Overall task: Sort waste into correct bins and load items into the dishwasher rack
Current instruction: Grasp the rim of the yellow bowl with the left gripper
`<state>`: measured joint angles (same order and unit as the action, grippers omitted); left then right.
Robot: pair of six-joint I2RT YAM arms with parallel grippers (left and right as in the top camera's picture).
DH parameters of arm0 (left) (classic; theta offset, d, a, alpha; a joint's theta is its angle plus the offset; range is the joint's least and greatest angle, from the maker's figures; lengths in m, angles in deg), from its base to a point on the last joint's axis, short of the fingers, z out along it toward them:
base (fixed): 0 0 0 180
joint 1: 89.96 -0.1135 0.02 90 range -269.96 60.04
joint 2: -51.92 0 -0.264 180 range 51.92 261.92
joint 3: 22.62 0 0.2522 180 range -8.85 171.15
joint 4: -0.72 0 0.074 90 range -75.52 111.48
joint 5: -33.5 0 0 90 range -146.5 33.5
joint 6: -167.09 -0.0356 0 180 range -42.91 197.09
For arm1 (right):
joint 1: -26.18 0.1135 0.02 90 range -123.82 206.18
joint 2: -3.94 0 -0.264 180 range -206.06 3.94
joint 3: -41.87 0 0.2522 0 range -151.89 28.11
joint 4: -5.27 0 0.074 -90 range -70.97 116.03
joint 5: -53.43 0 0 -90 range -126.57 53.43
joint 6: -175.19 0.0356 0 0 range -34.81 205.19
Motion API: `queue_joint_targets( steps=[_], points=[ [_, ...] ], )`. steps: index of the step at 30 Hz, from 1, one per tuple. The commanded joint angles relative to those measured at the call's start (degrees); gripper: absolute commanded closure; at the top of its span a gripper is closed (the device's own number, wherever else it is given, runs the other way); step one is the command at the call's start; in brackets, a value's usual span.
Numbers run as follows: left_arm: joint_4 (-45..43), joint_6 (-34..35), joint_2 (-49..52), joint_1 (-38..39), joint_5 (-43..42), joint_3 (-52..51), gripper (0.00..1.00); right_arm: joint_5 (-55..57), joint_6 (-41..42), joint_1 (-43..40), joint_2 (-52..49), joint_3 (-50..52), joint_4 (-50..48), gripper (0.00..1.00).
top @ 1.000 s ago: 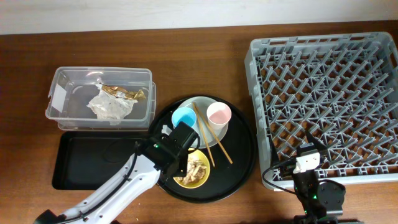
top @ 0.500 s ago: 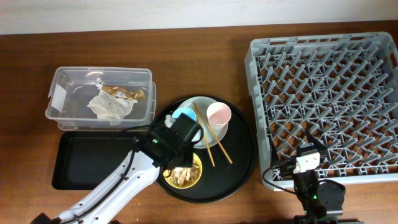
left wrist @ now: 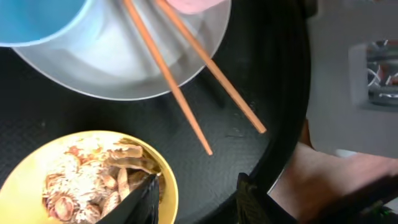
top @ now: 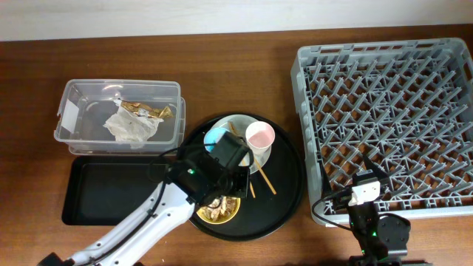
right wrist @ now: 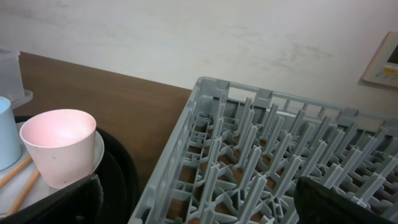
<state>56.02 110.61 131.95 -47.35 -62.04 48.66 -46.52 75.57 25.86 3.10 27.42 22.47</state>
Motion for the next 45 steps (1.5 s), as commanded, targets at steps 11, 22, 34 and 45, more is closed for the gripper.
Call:
queue_joint_targets(
  steps=[11,22,34,45],
  points=[
    [-0.81,4.87,5.33,4.68,6.82,0.55,0.67,0.11,0.09,0.31,0.42,0.37,0.22,0.01],
    [-0.35,4.87,12.55,5.25,7.34,0.55,0.69,0.11,0.09,0.31,0.42,0.37,0.20,0.01],
    [-0.83,6.82,16.39,5.73,9.92,0.50,0.78,0.11,0.09,0.31,0.42,0.37,0.20,0.02],
    [2.95,6.80,12.22,5.70,10.12,0.55,0.92,0.11,0.09,0.31,0.42,0.37,0.22,0.01]
  ],
)
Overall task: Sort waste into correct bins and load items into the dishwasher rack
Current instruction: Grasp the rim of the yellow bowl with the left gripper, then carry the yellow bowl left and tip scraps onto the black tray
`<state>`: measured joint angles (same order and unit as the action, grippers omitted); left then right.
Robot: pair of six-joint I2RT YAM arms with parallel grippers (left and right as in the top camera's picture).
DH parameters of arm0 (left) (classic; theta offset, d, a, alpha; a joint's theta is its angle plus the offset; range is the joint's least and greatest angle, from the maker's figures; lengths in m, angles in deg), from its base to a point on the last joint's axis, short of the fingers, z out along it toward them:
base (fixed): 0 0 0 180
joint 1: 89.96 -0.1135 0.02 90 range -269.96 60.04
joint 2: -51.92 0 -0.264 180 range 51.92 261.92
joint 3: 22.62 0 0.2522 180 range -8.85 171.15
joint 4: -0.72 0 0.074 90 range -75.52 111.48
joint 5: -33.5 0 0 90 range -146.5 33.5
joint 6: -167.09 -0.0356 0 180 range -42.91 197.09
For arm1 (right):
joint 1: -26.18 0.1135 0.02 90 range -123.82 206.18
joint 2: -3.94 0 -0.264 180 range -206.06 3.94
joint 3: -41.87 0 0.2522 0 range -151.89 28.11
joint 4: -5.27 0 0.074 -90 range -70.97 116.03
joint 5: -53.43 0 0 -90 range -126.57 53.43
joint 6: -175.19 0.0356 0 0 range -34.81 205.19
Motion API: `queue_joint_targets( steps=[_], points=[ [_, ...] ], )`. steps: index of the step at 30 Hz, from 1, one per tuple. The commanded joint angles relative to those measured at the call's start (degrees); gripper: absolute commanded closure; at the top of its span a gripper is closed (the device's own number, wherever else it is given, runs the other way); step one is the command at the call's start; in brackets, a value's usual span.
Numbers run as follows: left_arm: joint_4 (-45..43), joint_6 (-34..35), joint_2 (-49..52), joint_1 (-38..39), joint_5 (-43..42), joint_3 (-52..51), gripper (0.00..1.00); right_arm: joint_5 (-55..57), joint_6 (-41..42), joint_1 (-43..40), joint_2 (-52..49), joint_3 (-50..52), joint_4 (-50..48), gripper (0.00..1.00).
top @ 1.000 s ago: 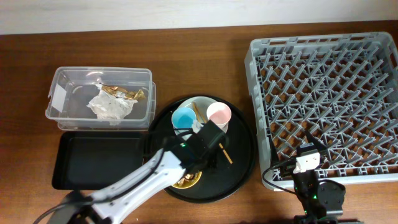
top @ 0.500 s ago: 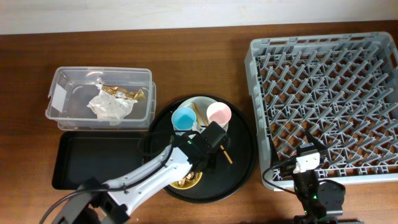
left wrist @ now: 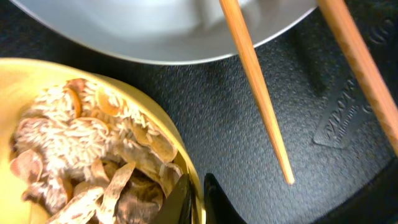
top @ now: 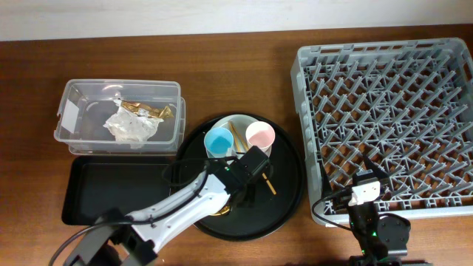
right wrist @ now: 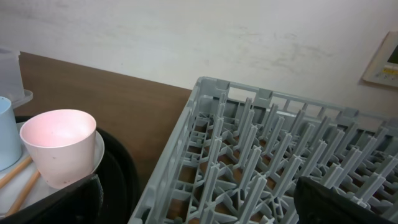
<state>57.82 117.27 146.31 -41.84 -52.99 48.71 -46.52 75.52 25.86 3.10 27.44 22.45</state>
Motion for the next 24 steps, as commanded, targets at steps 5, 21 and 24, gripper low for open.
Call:
queue_joint_targets(
  steps=[5,21,24],
  points=[
    [4.37,0.13,-2.14,0.22,1.97,0.50,0.96,0.11,0.13,0.31,0.42,0.35,0.22,0.01],
    [6.25,-3.39,-10.05,-0.72,6.64,1.11,1.00,0.11,0.13,0.31,0.42,0.35,0.22,0.01],
    [7.96,-5.33,-12.35,-4.59,6.62,1.18,1.00,0.11,0.13,0.31,0.42,0.35,0.24,0.01]
  ],
)
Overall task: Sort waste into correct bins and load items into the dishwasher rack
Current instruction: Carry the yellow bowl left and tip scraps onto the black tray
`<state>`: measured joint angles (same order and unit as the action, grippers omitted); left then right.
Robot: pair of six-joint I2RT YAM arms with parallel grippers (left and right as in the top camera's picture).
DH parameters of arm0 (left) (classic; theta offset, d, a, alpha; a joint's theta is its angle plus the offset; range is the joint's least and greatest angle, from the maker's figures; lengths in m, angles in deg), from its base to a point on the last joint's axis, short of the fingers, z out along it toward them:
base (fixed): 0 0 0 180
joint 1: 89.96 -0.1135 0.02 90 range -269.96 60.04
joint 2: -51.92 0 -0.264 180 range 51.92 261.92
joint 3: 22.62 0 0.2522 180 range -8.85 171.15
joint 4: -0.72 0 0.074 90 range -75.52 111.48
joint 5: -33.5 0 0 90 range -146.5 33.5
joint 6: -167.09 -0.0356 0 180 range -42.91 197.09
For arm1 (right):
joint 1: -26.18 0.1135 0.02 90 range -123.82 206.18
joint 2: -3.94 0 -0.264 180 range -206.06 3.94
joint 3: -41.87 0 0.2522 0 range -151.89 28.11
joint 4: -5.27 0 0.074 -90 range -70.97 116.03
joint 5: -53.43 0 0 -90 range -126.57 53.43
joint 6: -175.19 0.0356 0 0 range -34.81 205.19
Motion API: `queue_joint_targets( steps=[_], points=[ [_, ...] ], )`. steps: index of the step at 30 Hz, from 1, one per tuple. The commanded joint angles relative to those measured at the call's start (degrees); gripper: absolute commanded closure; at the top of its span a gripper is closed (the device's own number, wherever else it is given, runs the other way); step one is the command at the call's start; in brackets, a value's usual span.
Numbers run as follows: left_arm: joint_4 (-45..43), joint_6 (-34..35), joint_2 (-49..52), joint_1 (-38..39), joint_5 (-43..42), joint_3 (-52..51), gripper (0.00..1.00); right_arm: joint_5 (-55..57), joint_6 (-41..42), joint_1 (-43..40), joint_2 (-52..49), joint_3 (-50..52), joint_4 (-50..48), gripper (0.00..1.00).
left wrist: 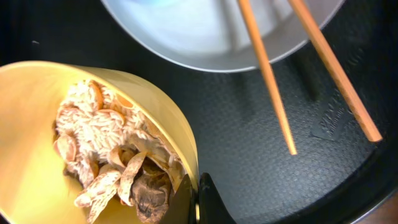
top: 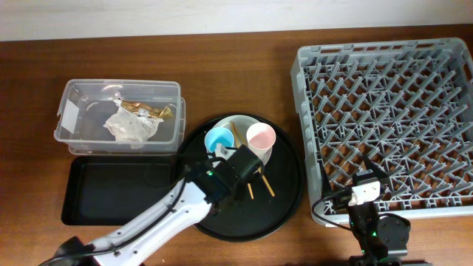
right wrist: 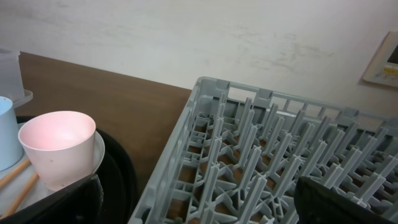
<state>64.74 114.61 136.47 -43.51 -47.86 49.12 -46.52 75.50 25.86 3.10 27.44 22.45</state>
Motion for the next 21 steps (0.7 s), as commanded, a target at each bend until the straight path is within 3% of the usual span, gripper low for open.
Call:
queue_joint_targets(
  steps=[1,6,14,20,21],
  points=[
    [1.81,-3.13,-3.13,-4.17,1.40,1.03,0.99,0.11,0.15,0.31,0.42,0.35,0.24,0.01],
    [4.81,-6.88,-7.82,-10.78,-0.02,4.04,1.00,0.11,0.15,0.31,0.42,0.35,0.22,0.01],
    [8.20,-14.05,-11.19,-31.41,-3.48,4.07,1.00,0.11,0.15,0.31,0.42,0.35,0.22,0.01],
    [8.13,-24.55,-11.19,-52.76,-17.53,4.00,1.00,0.11,0.15,0.31,0.42,0.35,0.22,0.01],
    [7.58,-26.73,-11.17,-57.61,-23.19,3.98,1.00,0.11,0.15,0.31,0.42,0.35,0.22,0.01]
  ],
)
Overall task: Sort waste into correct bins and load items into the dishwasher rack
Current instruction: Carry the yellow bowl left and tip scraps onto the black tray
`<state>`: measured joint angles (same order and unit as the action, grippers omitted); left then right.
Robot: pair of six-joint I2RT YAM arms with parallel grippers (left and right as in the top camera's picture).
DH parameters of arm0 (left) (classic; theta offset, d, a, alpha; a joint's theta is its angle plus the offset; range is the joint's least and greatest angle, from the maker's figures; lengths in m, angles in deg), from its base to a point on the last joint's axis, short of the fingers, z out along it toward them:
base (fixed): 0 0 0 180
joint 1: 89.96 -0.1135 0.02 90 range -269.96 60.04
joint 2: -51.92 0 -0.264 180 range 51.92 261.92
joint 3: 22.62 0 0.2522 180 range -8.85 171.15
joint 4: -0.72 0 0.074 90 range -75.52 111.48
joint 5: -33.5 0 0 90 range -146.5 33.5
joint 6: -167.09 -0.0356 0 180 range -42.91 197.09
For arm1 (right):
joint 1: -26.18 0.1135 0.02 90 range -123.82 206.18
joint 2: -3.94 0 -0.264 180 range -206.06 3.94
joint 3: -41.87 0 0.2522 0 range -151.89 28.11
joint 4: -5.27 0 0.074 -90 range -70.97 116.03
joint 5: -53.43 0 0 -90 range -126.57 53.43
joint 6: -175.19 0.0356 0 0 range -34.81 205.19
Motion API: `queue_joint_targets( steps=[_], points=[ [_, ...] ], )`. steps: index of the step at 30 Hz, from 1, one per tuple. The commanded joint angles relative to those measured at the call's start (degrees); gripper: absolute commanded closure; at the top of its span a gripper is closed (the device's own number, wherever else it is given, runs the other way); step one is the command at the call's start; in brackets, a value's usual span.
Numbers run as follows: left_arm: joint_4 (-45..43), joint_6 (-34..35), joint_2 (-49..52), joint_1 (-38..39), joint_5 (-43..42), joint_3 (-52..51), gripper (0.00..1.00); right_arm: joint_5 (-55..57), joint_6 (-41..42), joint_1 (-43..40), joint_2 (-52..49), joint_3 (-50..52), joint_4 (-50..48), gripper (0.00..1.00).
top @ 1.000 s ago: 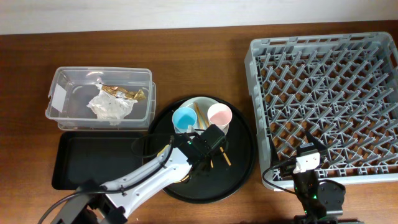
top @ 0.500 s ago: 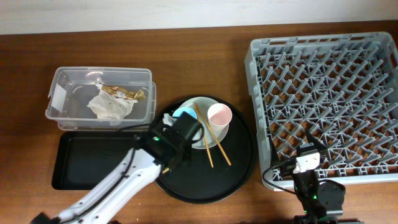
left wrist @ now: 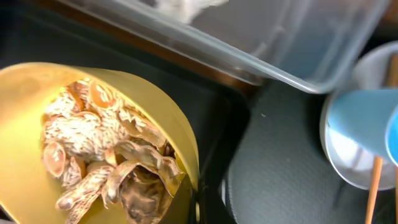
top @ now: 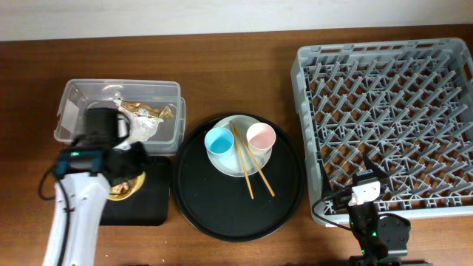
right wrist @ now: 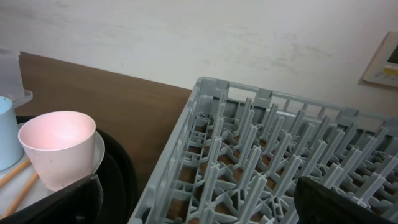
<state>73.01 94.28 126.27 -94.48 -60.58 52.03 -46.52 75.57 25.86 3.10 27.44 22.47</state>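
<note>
A yellow bowl (top: 122, 187) of rice and food scraps (left wrist: 99, 149) hangs over the black rectangular tray (top: 145, 205), with my left gripper (left wrist: 198, 213) shut on its right rim. On the round black tray (top: 222, 216) a white plate (top: 238, 167) carries a blue cup (top: 219, 140), a pink cup (top: 260, 136) and two chopsticks (top: 250, 171). The grey dishwasher rack (top: 384, 111) fills the right side. My right gripper (right wrist: 199, 205) rests open at the rack's near left corner, holding nothing.
A clear plastic bin (top: 120, 84) with crumpled wrappers (top: 144, 112) stands behind the rectangular tray, and its wall (left wrist: 249, 56) is close above the bowl in the left wrist view. A wall runs along the table's far edge.
My left gripper has moved with the yellow bowl from the round black tray to above the rectangular tray at the left. The right arm has not moved.
My left gripper first stood open at the yellow bowl's rim on the round tray. Then it was shut on that rim. After that the bowl was tilted up off the round tray, and now it hangs over the rectangular tray.
</note>
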Motion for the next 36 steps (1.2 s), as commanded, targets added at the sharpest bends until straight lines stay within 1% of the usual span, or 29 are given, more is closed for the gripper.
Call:
queue_joint_targets(
  steps=[1,4,6,8,10,12,14,15,17,18,19,20,23,24,26,27,30,32,33,34,36],
  points=[
    [-1.51,-7.96,-0.94,-10.45,-16.31,0.96,1.00,0.11,0.09,0.31,0.42,0.35,0.22,0.01],
    [-5.53,-9.92,-0.70,-18.36,-27.39,-0.66,1.00,0.11,0.09,0.31,0.42,0.35,0.20,0.01],
    [-9.07,-10.03,-0.50,-22.45,-34.49,-3.80,1.00,0.11,0.09,0.31,0.42,0.35,0.20,0.01],
    [-11.80,-10.08,-0.15,-24.83,-40.15,-6.34,1.00,0.11,0.09,0.31,0.42,0.35,0.22,0.01],
    [-13.07,-12.50,0.24,-27.41,-44.39,-7.69,1.00,0.11,0.09,0.31,0.42,0.35,0.22,0.01],
    [-13.11,-13.60,0.55,-30.36,-46.82,-8.07,1.00,0.11,0.09,0.31,0.42,0.35,0.22,0.01],
    [-13.99,-16.90,0.55,-33.24,-53.81,-9.16,1.00,0.11,0.09,0.31,0.42,0.35,0.22,0.01],
    [-14.93,-17.07,0.55,-34.84,-56.33,-10.56,1.00,0.11,0.09,0.31,0.42,0.35,0.20,0.01],
    [-17.62,-17.00,0.55,-38.21,-57.81,-14.53,1.00,0.11,0.09,0.31,0.42,0.35,0.22,0.01],
    [-20.02,-17.05,0.55,-40.30,-62.58,-17.14,1.00,0.11,0.09,0.31,0.42,0.35,0.20,0.02],
    [-21.90,-17.05,0.55,-41.51,-65.51,-18.53,1.00,0.11,0.09,0.31,0.42,0.35,0.20,0.01],
    [-25.79,-17.05,0.57,-43.78,-69.20,-20.96,1.00,0.11,0.09,0.31,0.42,0.35,0.20,0.01],
    [-28.13,-17.05,0.59,-47.63,-70.47,-23.45,1.00,0.11,0.09,0.31,0.42,0.35,0.20,0.01],
    [-28.68,-17.07,0.59,-48.13,-71.95,-23.45,1.00,0.11,0.09,0.31,0.42,0.35,0.22,0.01],
    [-32.00,-17.05,0.59,-48.17,-77.85,-23.45,1.00,0.11,0.09,0.31,0.42,0.35,0.20,0.01],
    [-32.37,-17.05,0.59,-48.17,-79.19,-23.45,1.00,0.11,0.09,0.31,0.42,0.35,0.22,0.01],
    [-32.37,-17.07,0.59,-48.17,-80.83,-23.45,1.00,0.11,0.09,0.31,0.42,0.35,0.20,0.01],
    [-32.44,-17.53,0.59,-48.17,-85.15,-23.45,1.00,0.11,0.09,0.31,0.42,0.35,0.20,0.01],
    [-32.83,-19.02,0.59,-48.17,-84.21,-23.45,1.00,0.11,0.09,0.31,0.42,0.35,0.22,0.01],
    [-32.72,-18.95,0.59,-48.17,-83.23,-23.45,1.00,0.11,0.09,0.31,0.42,0.35,0.20,0.01],
    [-31.71,-18.71,0.59,-48.17,-86.12,-23.45,1.00,0.11,0.09,0.31,0.42,0.35,0.20,0.01]
  ],
)
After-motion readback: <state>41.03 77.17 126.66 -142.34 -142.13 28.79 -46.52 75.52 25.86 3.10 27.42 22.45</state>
